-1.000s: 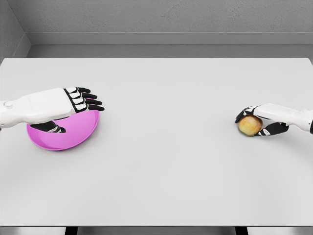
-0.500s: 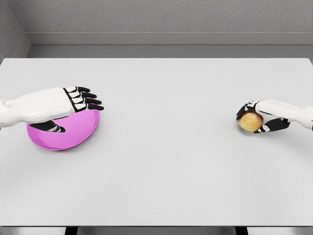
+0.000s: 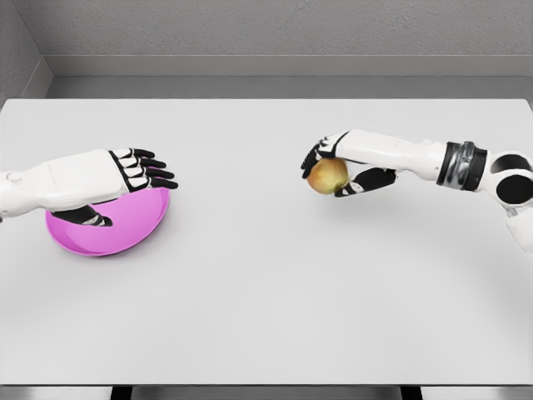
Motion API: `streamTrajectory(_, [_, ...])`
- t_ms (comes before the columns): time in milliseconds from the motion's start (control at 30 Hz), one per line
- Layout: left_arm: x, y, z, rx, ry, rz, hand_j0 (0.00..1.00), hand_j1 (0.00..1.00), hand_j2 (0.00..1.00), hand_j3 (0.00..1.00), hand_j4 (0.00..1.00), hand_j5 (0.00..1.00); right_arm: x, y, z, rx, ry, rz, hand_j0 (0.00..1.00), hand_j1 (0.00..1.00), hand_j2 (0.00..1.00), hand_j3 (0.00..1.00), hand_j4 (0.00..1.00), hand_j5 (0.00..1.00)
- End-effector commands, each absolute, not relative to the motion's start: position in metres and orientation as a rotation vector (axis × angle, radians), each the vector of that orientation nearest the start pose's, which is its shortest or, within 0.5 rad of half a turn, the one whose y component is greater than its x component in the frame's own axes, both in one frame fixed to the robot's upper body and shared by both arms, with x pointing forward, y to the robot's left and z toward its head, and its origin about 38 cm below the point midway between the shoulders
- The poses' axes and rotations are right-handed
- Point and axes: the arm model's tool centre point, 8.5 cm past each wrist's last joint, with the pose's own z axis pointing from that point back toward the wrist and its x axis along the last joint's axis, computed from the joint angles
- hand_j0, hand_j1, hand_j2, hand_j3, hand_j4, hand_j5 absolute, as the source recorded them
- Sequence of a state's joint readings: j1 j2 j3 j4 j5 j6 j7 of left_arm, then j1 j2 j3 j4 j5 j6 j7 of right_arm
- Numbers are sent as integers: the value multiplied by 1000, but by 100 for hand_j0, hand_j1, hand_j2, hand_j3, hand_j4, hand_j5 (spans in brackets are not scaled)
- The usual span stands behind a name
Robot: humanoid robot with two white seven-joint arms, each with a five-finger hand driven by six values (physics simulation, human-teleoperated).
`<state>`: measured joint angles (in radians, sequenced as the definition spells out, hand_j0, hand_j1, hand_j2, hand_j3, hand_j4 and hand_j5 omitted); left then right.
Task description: Put the apple on the plate with both arms
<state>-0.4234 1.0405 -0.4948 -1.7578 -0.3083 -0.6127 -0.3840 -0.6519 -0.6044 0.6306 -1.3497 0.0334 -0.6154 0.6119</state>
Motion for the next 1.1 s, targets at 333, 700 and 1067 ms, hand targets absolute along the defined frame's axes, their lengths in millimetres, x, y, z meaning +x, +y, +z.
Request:
streamTrajectory(333, [362,310,246,-506,2140,2861,100,100,100,100,100,100,442,-205,173,171,-1691,1767,60,60,60,60,60,60])
streamTrajectory(700, [363,310,247,-507,2140,2859,100,100,100,100,100,100,440,-172,149,224,-1641,1827,60,60,60,60,60,60])
streamTrajectory(1067, [363,310,247,-507,2139,2859,100,100,100,100,100,100,452,-194,170,146,-1695,1759,100,100,100,100,100,100])
